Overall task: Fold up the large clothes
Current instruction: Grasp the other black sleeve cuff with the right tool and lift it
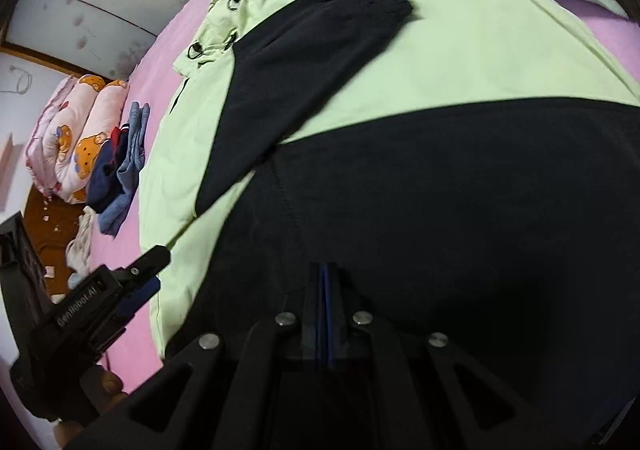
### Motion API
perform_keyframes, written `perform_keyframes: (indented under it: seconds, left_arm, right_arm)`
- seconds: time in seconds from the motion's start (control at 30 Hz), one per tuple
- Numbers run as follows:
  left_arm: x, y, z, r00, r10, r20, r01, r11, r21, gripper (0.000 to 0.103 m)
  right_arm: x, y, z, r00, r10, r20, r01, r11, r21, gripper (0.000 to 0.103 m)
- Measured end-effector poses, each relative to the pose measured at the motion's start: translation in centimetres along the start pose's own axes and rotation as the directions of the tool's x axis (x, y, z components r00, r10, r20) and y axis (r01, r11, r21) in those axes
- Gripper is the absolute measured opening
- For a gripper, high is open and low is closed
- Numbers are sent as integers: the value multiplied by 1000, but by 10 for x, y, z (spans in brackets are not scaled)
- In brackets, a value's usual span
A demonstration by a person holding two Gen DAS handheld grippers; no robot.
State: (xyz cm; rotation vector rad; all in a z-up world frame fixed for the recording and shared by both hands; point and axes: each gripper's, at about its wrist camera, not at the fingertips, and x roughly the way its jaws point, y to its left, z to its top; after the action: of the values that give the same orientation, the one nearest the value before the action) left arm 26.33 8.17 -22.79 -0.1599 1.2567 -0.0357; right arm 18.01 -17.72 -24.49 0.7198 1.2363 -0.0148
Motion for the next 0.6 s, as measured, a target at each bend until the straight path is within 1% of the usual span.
perform_keyframes:
  seconds: [0.07, 0.1, 0.13, 0.2, 0.3, 0.33, 0.37, 0.47, 0.5, 0.53, 0.57, 0.6]
  left_arm:
    - [-3, -21, -10, 1000, 12, -29, -12, 1000, -8, 55]
    - [-4, -35, -16, 999, 10, -50, -10, 1000, -15, 55]
    - [-6, -48, -21, 998, 5, -66, -6, 1000, -20, 55]
    - [-11, -71, -31, 997, 7, -80, -9, 1000, -16, 55]
    - [-18, -123, -48, 996, 15, -92, -12, 1000, 29, 57]
    - [-18, -138, -51, 995, 18, -96, -13, 999, 46, 57]
    - [-18, -157, -53, 995, 23, -100, -16, 998, 67, 58]
    - [-17, -210, -54, 993, 26, -111, -12, 992, 127, 58]
    - [-16, -225, -55, 993, 21, -113, -5, 990, 139, 59]
    - [-17, -244, -57, 993, 13, -116, 5, 988, 153, 61]
    - [-17, -257, -59, 993, 10, -120, 10, 987, 162, 65]
    - [-17, -272, -60, 992, 5, -127, 17, 984, 176, 67]
  right_arm:
    - [-19, -25, 5, 1000, 7, -26, -7, 1000, -3, 5]
    - [-26, -33, 7, 1000, 6, -29, -6, 1000, -4, 11]
    - [-38, -47, 10, 1000, 3, -31, -4, 1000, -2, 21]
    - [-60, -75, 17, 999, -3, -36, 3, 1000, 16, 32]
    - [-96, -122, 33, 999, -16, -51, 19, 998, 64, 32]
    - [-103, -132, 37, 998, -20, -57, 24, 997, 72, 32]
    - [-116, -151, 43, 998, -31, -62, 36, 995, 88, 32]
    - [-146, -192, 57, 998, -52, -38, 56, 990, 131, 32]
    - [-155, -205, 61, 998, -59, -26, 62, 987, 147, 33]
    - [-166, -225, 67, 998, -67, -12, 68, 982, 177, 34]
    - [-173, -241, 72, 997, -71, -8, 71, 976, 205, 35]
    - [-180, -255, 77, 997, -72, -2, 71, 970, 234, 35]
